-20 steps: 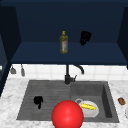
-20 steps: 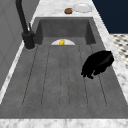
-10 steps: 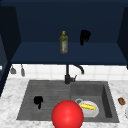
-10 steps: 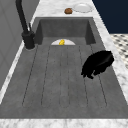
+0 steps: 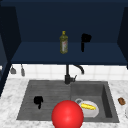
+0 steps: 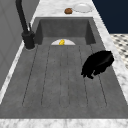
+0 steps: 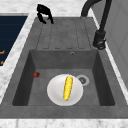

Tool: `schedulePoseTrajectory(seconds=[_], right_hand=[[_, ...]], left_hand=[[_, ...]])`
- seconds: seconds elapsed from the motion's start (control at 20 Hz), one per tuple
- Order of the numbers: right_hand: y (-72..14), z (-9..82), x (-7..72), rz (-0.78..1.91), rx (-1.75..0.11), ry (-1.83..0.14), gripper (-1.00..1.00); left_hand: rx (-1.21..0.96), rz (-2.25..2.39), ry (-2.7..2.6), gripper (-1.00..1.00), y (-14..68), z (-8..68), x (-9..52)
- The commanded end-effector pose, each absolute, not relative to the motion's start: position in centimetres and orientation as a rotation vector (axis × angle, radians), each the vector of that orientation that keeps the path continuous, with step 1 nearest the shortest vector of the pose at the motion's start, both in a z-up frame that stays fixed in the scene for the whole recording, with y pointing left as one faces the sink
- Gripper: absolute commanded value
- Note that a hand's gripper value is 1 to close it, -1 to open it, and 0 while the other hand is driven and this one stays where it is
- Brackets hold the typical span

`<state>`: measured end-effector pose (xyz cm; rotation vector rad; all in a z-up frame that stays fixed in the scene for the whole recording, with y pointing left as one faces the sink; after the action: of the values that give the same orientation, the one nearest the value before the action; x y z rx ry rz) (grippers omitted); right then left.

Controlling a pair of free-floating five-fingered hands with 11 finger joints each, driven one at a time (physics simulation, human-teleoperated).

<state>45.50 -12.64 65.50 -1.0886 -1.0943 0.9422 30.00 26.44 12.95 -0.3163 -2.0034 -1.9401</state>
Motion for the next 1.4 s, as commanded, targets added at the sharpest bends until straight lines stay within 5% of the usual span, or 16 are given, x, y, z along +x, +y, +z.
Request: schedulePoseTrajectory(seconds=[0.0,1.35], right_hand=[[-13.1,63.9,42.8,0.983,-1.08,-1.09,-1.0],[-15.2,61.4,21.0,0.963,-1.073,-1.09,-1.0]], left_hand=[[-0.316,-1.94,-2.003,0.0,26.4,13.0,30.0],[-0.316,-1.94,-2.003,0.0,26.4,13.0,30.0]])
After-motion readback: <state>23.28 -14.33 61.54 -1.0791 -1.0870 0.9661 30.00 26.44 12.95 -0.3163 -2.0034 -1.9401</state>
